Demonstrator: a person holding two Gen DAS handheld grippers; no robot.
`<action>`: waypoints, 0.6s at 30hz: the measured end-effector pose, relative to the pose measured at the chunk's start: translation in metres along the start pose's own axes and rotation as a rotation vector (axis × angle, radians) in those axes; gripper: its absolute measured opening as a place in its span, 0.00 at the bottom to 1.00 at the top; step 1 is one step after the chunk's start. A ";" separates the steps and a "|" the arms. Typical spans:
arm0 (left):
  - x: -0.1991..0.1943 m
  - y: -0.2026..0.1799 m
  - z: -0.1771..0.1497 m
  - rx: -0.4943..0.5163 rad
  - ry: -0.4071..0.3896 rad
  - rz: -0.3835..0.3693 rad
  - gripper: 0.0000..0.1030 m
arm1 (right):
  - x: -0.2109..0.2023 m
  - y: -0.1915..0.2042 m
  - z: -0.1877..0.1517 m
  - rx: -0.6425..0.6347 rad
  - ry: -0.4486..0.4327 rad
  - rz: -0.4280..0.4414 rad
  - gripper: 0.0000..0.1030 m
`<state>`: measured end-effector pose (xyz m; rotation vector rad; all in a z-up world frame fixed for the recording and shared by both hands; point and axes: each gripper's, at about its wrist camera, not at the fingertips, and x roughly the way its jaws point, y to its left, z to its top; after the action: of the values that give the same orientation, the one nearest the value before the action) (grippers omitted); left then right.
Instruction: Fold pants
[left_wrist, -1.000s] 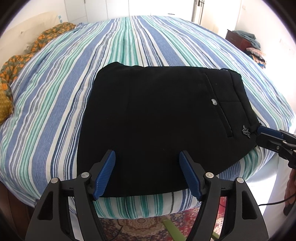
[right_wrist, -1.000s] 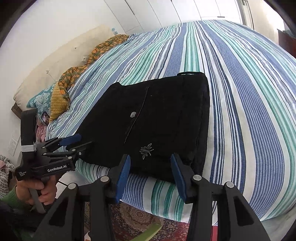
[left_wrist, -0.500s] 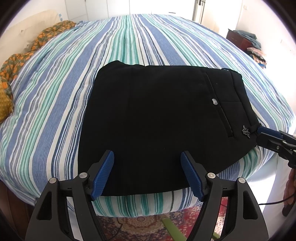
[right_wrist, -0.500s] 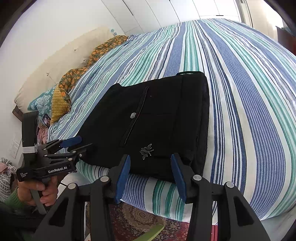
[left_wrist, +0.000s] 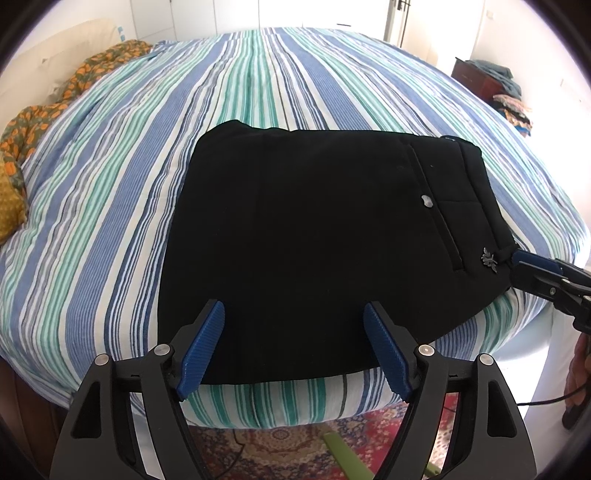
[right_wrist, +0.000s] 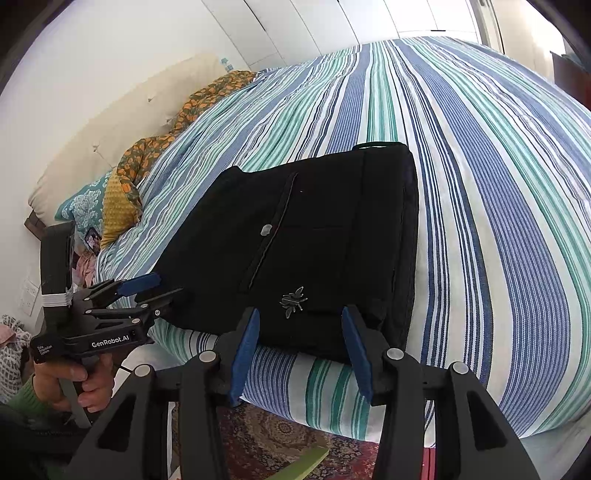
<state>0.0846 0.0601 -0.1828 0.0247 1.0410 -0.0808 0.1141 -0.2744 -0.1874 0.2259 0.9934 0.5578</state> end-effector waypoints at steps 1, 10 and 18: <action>-0.001 0.000 0.000 -0.002 -0.001 0.000 0.77 | 0.000 0.000 0.000 0.001 -0.001 0.001 0.46; -0.015 0.009 0.001 -0.047 -0.012 -0.030 0.77 | -0.026 0.000 -0.001 0.057 -0.111 0.087 0.79; -0.020 0.018 0.003 -0.076 -0.016 -0.034 0.77 | -0.037 -0.007 0.000 0.104 -0.184 0.085 0.79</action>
<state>0.0780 0.0789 -0.1641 -0.0621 1.0277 -0.0719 0.1010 -0.3005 -0.1641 0.4060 0.8375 0.5526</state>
